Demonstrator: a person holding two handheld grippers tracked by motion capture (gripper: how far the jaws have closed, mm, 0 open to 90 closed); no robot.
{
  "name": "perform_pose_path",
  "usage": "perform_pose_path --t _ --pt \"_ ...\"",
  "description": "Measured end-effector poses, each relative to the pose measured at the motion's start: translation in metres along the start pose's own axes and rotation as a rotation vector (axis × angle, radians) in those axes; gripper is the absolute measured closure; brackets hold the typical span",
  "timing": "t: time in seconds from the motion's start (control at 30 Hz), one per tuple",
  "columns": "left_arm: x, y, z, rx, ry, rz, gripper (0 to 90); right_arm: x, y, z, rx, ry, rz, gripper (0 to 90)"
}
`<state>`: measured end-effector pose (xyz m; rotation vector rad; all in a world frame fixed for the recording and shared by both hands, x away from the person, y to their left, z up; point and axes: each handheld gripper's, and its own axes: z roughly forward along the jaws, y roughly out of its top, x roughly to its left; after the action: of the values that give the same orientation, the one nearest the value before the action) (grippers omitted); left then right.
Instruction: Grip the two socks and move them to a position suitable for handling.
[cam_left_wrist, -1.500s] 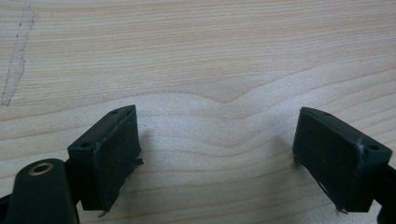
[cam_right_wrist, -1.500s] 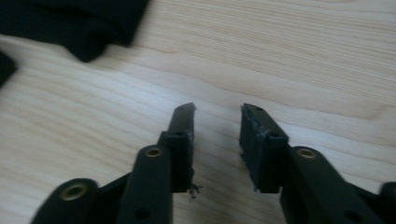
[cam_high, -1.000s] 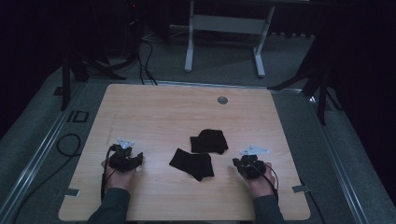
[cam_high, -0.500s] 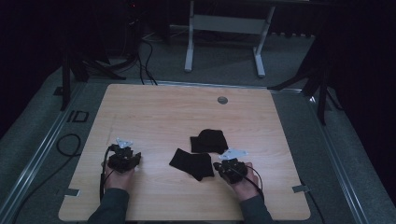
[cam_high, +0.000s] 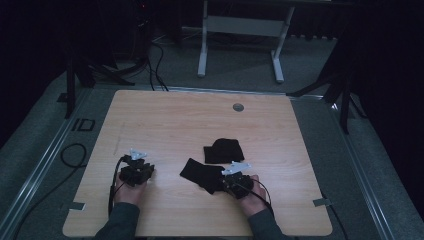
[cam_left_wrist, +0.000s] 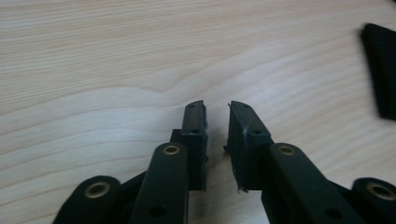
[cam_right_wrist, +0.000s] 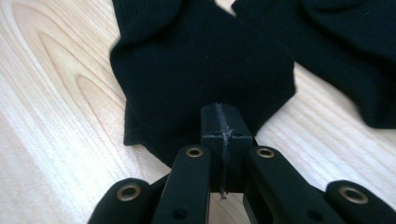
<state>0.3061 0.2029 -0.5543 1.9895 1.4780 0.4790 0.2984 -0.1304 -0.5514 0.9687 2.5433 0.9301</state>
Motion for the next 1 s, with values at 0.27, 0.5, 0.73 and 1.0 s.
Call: perform_pose_path --t 0.27,0.5,0.73,1.0 --pt "-0.022 0.002 0.004 -0.002 -0.066 0.086 79.6 0.005 0.005 0.005 -0.004 0.014 -0.016 89.9" --pt "-0.04 0.004 0.005 -0.014 -0.112 0.199 81.7 0.008 0.006 0.007 -0.004 0.022 -0.019 90.0" --pt "-0.058 0.007 0.008 -0.021 -0.167 0.258 85.5 0.012 0.007 0.008 -0.006 0.031 -0.029 89.9" --pt "-0.065 0.009 0.011 -0.049 -0.211 0.245 89.8 0.015 0.008 0.009 -0.005 0.044 -0.033 90.0"
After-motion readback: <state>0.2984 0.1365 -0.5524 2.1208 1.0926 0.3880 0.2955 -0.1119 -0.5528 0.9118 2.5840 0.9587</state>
